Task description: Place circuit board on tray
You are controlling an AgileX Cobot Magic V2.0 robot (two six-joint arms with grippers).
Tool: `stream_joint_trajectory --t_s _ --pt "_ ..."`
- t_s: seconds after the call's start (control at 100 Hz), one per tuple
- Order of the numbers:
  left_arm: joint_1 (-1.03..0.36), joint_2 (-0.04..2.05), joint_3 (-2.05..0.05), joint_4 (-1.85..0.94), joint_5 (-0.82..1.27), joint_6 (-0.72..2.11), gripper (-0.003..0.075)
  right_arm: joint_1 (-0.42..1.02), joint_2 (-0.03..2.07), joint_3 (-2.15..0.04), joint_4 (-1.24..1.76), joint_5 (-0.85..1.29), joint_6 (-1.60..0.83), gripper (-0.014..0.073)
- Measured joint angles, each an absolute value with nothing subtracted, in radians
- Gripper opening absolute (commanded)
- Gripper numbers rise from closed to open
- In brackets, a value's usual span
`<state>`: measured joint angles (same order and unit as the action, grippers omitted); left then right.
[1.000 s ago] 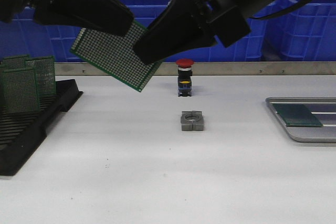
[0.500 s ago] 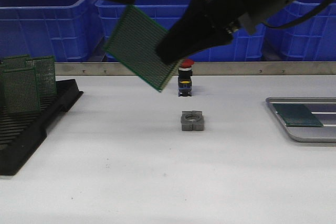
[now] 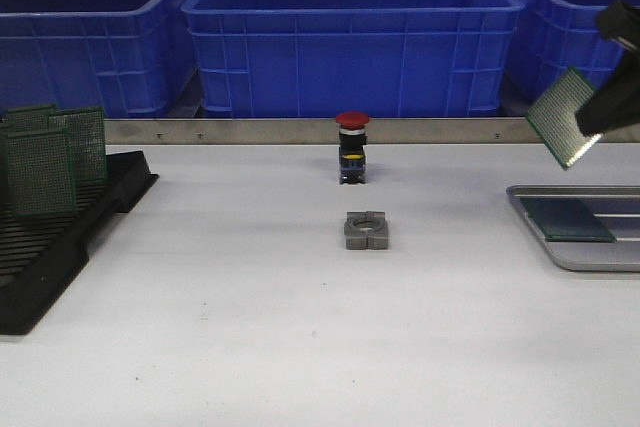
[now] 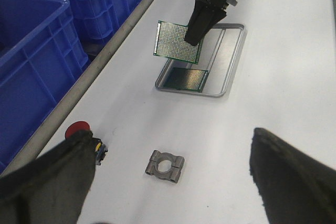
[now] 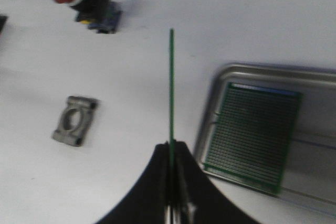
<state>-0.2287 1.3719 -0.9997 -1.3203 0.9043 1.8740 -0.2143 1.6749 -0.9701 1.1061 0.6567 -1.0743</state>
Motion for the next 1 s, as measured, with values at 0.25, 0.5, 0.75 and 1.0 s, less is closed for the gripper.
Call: stream_joint_trajectory --t_s 0.25,0.5,0.75,1.0 --pt "-0.229 1.372 -1.0 -1.32 0.908 1.874 0.0566 -0.255 1.798 -0.97 1.101 0.619 -1.07 0.0176" --pt "-0.217 1.372 -1.0 -1.32 0.908 1.874 0.0564 -0.271 1.792 -0.973 1.068 0.619 -1.07 0.0582" --pt "-0.147 1.324 -1.0 -1.32 0.867 1.856 0.0448 -0.314 1.637 -0.973 1.016 0.621 -1.07 0.0399" --pt "-0.047 1.232 -1.0 -1.25 0.82 1.694 0.0007 -0.316 1.414 -0.967 0.998 0.689 -1.066 -0.0113"
